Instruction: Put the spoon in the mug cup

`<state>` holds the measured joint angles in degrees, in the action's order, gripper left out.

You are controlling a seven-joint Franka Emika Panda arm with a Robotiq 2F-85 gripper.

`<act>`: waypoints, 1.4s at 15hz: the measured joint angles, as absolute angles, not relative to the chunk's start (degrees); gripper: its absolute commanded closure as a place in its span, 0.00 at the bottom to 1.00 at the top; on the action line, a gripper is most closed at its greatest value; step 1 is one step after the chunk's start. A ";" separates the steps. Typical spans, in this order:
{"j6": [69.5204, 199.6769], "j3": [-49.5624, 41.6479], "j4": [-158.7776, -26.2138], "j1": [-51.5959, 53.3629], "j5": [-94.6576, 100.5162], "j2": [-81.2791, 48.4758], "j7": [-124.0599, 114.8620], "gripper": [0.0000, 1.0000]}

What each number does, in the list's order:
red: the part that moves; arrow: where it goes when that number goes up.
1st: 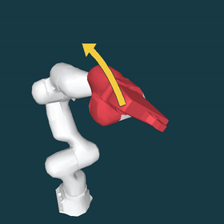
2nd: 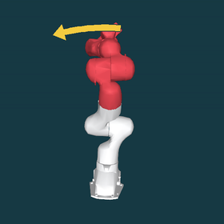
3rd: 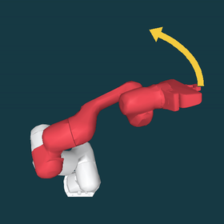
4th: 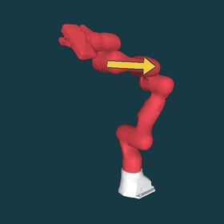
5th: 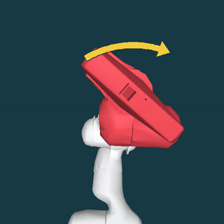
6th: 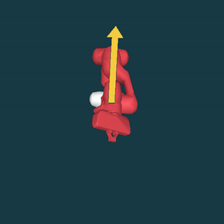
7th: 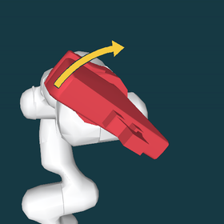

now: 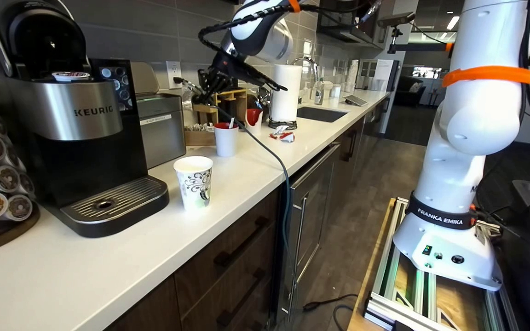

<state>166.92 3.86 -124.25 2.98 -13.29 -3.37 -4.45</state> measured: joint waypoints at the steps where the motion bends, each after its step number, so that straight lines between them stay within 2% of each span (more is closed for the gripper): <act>1: 170.95 4.03 -125.56 2.97 -16.36 -2.99 -2.87 0.98; 5: 183.95 4.54 -129.08 2.87 -23.13 -3.89 3.01 0.98; 10: 195.71 2.63 -131.34 2.51 -19.32 -8.02 2.85 0.98; 19: 200.40 1.13 -128.88 1.89 -15.85 -16.72 -0.35 0.98; 20: 200.92 1.14 -128.46 1.91 -15.85 -17.19 -0.43 0.89; 21: 200.99 1.10 -128.03 1.92 -15.99 -17.61 -0.41 0.66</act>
<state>200.99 1.10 -128.03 1.92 -15.99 -17.61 -0.41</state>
